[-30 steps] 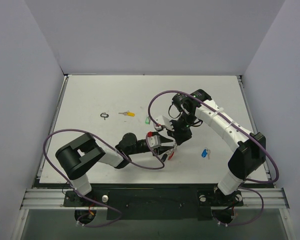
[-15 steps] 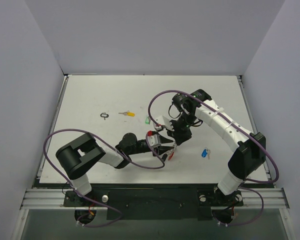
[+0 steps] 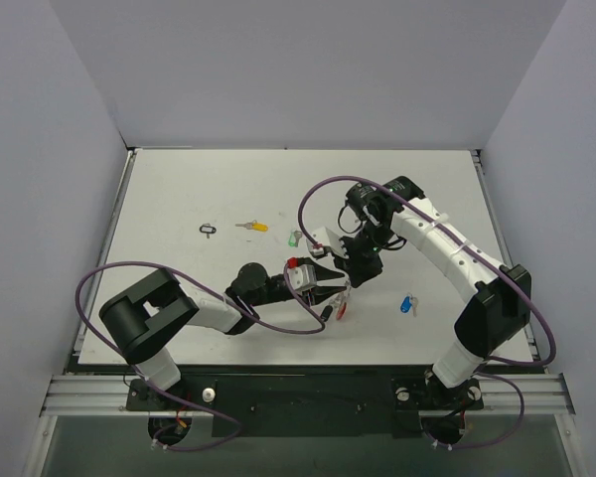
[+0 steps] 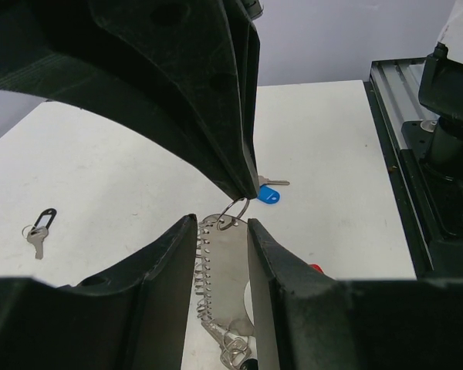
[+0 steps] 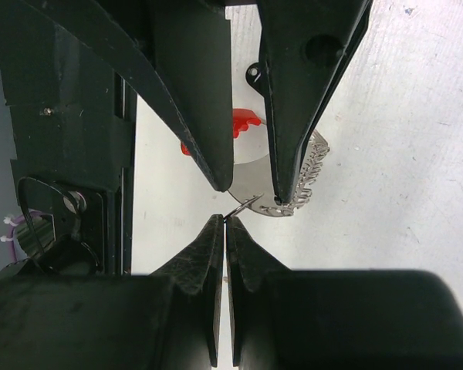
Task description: Put the keys on the keyring
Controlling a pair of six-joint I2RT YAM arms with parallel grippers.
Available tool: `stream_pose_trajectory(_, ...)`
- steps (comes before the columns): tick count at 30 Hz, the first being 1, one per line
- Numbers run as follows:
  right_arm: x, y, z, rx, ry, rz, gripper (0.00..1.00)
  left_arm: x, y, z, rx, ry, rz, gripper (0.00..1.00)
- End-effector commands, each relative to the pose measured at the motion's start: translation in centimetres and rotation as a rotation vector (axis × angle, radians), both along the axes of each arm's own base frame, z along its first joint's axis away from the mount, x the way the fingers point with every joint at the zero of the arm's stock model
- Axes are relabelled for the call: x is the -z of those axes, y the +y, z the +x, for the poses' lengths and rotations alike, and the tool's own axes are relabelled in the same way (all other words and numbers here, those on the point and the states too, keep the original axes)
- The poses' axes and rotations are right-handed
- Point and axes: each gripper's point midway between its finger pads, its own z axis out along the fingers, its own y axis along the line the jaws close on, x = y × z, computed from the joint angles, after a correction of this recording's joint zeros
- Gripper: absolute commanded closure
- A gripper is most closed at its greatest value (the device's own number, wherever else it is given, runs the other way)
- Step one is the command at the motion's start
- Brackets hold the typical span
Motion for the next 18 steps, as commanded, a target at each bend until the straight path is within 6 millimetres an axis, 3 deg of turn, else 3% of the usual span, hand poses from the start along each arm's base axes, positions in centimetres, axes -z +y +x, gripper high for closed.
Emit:
stream_pose_trajectory(1, -1.4, -0.5, -1.7, -0.010, 0.035, 0.035, 1.00, -8.9, 1.0, -0.9, 0.013, -0.223, -0.285, 0.58)
stream_pose_trajectory(18, -1.1, -0.4, -1.8, -0.020, 0.051, 0.039, 1.00, -8.6, 0.0, -1.4, 0.060, -0.204, -0.287, 0.64)
